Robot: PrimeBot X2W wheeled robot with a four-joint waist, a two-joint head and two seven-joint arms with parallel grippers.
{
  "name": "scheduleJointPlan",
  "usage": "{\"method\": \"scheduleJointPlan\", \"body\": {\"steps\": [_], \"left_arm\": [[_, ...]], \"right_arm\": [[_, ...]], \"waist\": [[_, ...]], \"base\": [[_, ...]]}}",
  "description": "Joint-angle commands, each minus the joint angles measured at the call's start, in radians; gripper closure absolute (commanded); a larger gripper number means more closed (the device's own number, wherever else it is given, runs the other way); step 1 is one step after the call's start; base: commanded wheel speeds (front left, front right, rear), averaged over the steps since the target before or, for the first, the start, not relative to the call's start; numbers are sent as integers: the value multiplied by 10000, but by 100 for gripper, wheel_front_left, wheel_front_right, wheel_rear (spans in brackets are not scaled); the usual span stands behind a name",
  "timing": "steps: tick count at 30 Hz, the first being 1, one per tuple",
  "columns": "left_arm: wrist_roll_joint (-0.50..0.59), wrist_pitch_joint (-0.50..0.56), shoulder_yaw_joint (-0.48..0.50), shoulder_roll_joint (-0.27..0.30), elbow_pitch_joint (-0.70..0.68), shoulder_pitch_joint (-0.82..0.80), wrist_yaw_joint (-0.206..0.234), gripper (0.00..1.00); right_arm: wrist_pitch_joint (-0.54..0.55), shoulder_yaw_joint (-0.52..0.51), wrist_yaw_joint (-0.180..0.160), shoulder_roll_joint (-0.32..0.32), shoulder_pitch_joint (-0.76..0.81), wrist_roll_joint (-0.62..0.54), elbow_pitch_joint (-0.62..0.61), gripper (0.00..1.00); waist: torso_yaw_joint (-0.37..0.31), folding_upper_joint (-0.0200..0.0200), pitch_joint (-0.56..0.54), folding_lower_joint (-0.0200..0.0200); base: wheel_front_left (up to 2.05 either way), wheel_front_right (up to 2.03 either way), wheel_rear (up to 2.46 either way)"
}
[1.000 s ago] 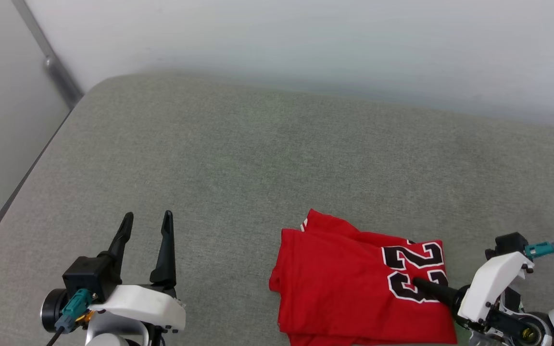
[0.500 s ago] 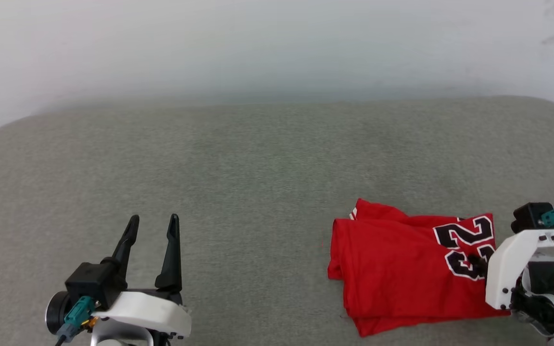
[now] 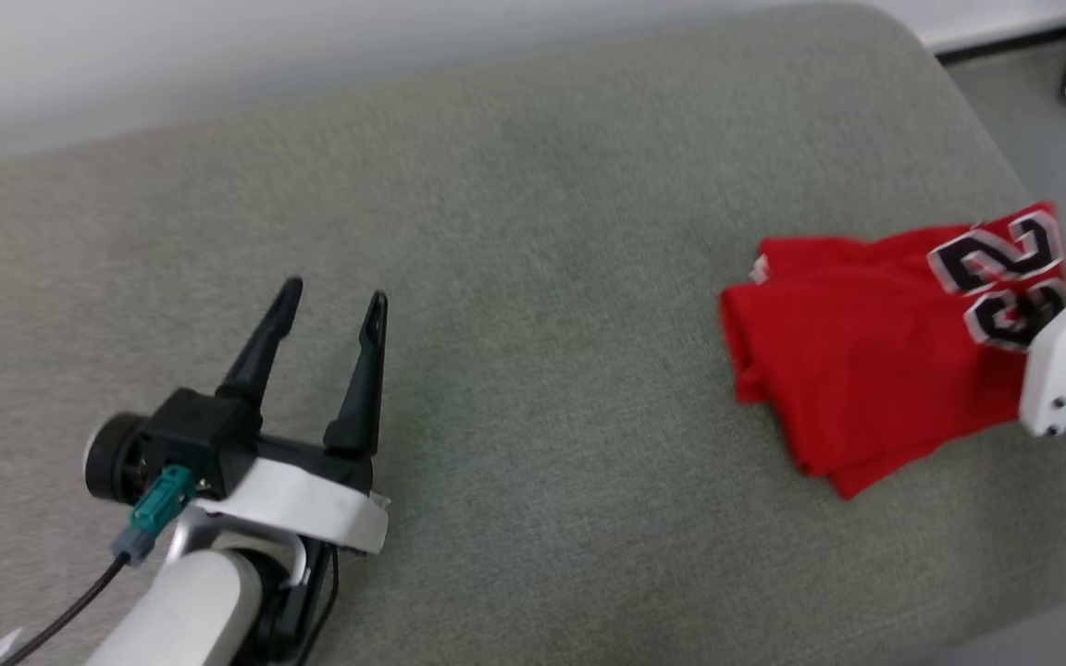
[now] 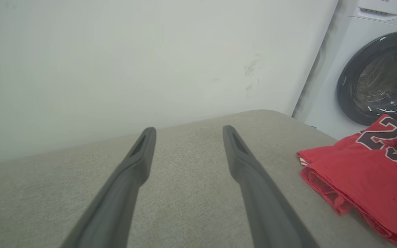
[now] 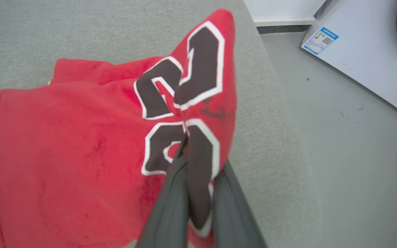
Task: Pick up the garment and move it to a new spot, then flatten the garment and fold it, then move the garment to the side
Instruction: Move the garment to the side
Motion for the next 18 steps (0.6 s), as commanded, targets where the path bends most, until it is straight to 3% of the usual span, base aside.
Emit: {"method": "scheduleJointPlan", "body": {"steps": [1, 9, 10, 11, 12, 18], "left_arm": [[97, 47, -3, 88, -75, -264, -48, 0], [630, 732, -232, 376, -546, -1580, -290, 0], [665, 777, -258, 389, -568, -1688, -319, 0], [700, 814, -283, 392, -592, -1766, -345, 0], [710, 868, -322, 383, -611, -1838, -363, 0], [712, 892, -377, 306, -646, -2003, -331, 0]], "right_arm": [[-147, -161, -7, -139, -335, -90, 131, 100], [-2169, -1703, -7, -354, -1794, -885, 1340, 100], [-2382, -1863, -7, -232, -1900, -926, 1546, 93], [-2628, -2004, -7, -166, -2023, -1072, 1734, 66], [-2800, -2153, -7, -154, -2112, -1222, 1973, 0], [-3862, -3423, -7, 98, -2407, -1842, 3404, 0]], "waist": [[-603, -1, 990, -1], [-314, -1, 2565, -1], [-260, -1, 2698, -1], [-208, -1, 2805, -1], [-139, -1, 2906, -1], [148, -1, 3051, -1]], "base": [[0, 0, 0], [0, 0, 0], [0, 0, 0], [0, 0, 0], [0, 0, 0], [0, 0, 0]]}}
